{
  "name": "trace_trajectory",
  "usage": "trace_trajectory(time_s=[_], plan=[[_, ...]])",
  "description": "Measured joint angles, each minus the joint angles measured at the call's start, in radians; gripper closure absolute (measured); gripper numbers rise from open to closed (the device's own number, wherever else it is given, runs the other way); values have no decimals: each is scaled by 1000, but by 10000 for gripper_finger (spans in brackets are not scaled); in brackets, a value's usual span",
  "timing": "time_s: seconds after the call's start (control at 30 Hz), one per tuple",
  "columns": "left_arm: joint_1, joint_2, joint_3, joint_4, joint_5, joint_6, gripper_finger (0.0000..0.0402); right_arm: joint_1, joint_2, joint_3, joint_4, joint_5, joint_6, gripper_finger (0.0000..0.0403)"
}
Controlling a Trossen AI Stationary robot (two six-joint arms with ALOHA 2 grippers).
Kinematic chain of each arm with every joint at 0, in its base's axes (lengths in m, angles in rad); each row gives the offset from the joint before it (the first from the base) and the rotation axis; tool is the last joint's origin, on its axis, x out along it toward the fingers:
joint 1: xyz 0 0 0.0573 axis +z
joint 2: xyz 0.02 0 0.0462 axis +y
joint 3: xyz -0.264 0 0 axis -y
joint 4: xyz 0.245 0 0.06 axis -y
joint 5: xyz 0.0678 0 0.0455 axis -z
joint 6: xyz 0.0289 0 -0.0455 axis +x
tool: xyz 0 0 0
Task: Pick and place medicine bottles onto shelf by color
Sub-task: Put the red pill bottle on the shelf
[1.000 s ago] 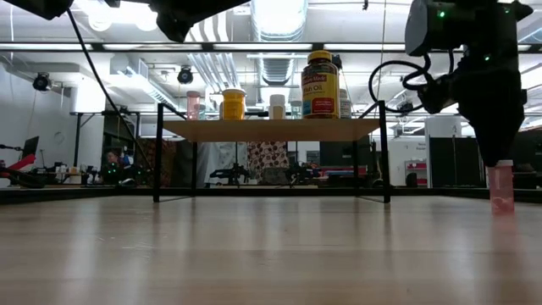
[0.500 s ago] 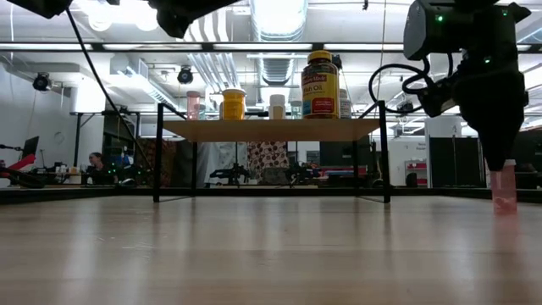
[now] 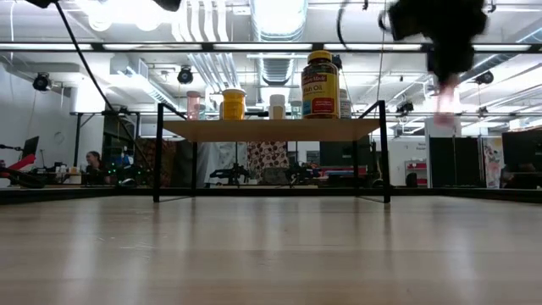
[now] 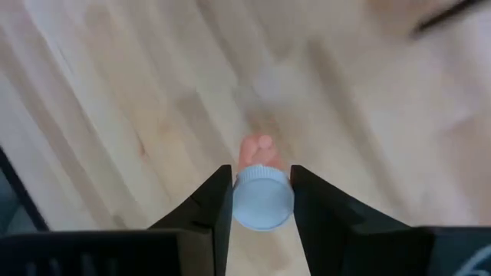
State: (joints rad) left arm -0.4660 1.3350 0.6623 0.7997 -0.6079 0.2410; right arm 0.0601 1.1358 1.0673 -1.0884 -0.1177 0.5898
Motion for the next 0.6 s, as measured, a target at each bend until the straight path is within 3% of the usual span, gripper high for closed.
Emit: trace_trajectory(time_s=[0.17, 0.27, 0.47, 0.6], plan=[[0, -49, -18, -5, -2, 62, 265, -8, 1, 201, -73, 239, -67, 298], [0, -74, -31, -5, -4, 57, 265, -47, 11, 303, -92, 324, -162, 298], [0, -77, -36, -9, -5, 53, 265, -218, 71, 444, -111, 323, -330, 298], [0, -71, -36, -10, -6, 53, 265, -340, 131, 484, -115, 229, -428, 298]])
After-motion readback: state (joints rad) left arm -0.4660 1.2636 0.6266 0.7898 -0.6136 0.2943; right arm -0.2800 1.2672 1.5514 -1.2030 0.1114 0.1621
